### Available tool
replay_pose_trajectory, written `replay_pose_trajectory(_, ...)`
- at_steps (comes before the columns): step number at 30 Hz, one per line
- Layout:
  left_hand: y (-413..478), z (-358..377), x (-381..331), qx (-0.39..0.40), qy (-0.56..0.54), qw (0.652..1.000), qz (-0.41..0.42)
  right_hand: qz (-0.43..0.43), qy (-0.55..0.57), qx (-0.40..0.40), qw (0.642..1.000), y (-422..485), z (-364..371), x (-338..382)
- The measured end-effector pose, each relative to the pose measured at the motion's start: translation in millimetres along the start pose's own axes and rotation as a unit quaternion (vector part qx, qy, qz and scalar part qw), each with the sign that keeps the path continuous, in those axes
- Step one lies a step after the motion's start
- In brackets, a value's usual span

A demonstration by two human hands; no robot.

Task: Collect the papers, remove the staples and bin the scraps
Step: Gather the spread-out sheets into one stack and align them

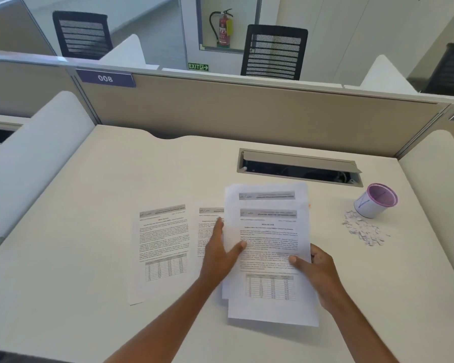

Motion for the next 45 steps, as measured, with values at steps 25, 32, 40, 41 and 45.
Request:
replay_pose_trajectory(25,-12.2,-1.0,-95.1,0.041,-0.17,0.983,0.057,-0.107,0.087,-0.062,0.988,-2.5,-14.9,48.1)
replay_pose_trajectory(32,-10.6,9.2,-92.0,0.034,-0.139,0.989,0.045,-0.128,0.089,-0.046,0.987,-7.4,-12.8,53.7)
replay_pose_trajectory(40,-13.0,12.8,-93.3,0.021,-0.138,0.989,0.044,-0.144,0.106,-0.046,0.983,-9.6,-13.2,54.9)
replay_pose_trajectory(41,-13.1,13.7,-90.9,0.022,-0.135,0.99,0.039,-0.142,0.107,-0.045,0.983,-9.3,-12.5,52.8)
replay_pose_trajectory(45,-13.7,17.6,-84.4,0.027,-0.125,0.992,0.021,-0.127,0.105,-0.051,0.985,-6.5,-10.7,43.2)
Point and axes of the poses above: each hand's wrist, its own y-axis towards the middle knuckle, its own z-axis out of the palm, x = y × z, the point moved 8 cm from there along y, towards the middle knuckle, and after that the axes turned 5 degrees about x, right-handed, at the moved point
